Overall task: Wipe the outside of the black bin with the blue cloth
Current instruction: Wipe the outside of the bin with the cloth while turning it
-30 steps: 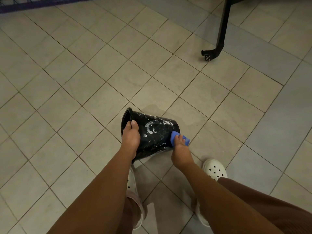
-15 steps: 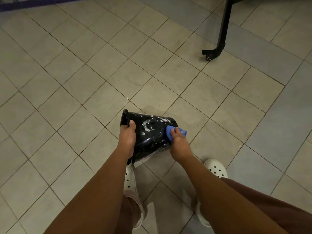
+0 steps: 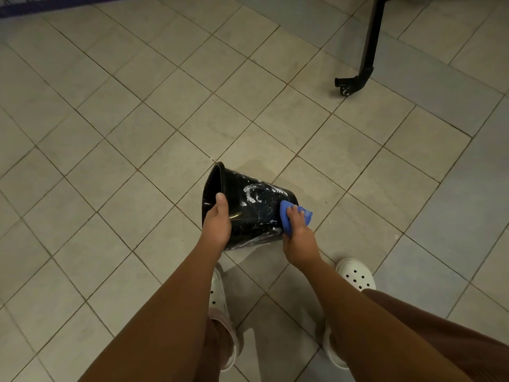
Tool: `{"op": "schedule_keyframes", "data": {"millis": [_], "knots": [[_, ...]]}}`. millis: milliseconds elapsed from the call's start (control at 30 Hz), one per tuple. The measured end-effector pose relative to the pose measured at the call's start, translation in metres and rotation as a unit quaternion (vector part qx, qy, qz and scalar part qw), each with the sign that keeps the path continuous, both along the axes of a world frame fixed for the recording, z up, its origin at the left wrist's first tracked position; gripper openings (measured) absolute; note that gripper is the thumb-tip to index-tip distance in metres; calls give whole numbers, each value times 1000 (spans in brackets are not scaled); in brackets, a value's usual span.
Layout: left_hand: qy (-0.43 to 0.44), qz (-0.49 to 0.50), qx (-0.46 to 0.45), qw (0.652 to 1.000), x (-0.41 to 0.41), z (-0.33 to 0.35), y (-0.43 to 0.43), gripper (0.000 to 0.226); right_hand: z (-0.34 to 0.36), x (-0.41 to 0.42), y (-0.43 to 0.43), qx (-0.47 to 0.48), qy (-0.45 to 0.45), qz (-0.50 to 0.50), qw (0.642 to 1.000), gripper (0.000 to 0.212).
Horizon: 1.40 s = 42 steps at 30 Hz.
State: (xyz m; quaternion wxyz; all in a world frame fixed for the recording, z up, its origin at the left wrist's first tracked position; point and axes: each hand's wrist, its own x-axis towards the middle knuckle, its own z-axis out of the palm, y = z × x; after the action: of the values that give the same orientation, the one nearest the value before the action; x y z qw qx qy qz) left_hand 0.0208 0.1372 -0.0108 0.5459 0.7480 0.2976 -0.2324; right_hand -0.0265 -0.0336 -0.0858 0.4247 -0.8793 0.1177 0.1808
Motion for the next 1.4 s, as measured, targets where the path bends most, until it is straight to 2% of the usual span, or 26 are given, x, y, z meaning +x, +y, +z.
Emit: {"op": "schedule_keyframes", "data": {"millis": [100, 200, 333, 400, 567, 767, 900, 1033, 1100, 1267, 1400], "knots": [[-21, -13, 52, 998, 3, 1, -5, 61, -5, -14, 0, -29, -27, 44, 998, 69], [-27, 6, 62, 998, 5, -4, -5, 64, -5, -27, 15, -44, -79, 84, 992, 72], [-30, 3, 74, 997, 3, -6, -4, 54, -2, -23, 24, -60, -133, 123, 982, 76], [-31, 10, 75, 997, 3, -6, -5, 56, 1, -13, 20, -57, -120, 132, 982, 75], [-47, -15, 107, 993, 4, -6, -8, 52, 5, -5, 19, -63, -11, 68, 996, 76], [-51, -21, 126, 991, 6, -11, -5, 46, 6, -24, 36, -77, -119, 122, 982, 74], [-49, -6, 111, 993, 4, -12, -6, 44, 12, -3, 32, -95, -101, 147, 979, 74], [-45, -10, 91, 995, 5, -7, -11, 44, 12, 5, 27, -98, -26, 97, 990, 73], [-44, -14, 90, 995, 6, -6, -10, 46, 12, -3, 27, -91, -20, 83, 992, 73], [-36, -13, 82, 996, 8, -11, -3, 45, 13, -19, 37, -87, -128, 150, 977, 74], [-31, -8, 55, 998, 8, -7, -3, 41, 19, 1, 34, -81, -143, 175, 971, 71]]}}
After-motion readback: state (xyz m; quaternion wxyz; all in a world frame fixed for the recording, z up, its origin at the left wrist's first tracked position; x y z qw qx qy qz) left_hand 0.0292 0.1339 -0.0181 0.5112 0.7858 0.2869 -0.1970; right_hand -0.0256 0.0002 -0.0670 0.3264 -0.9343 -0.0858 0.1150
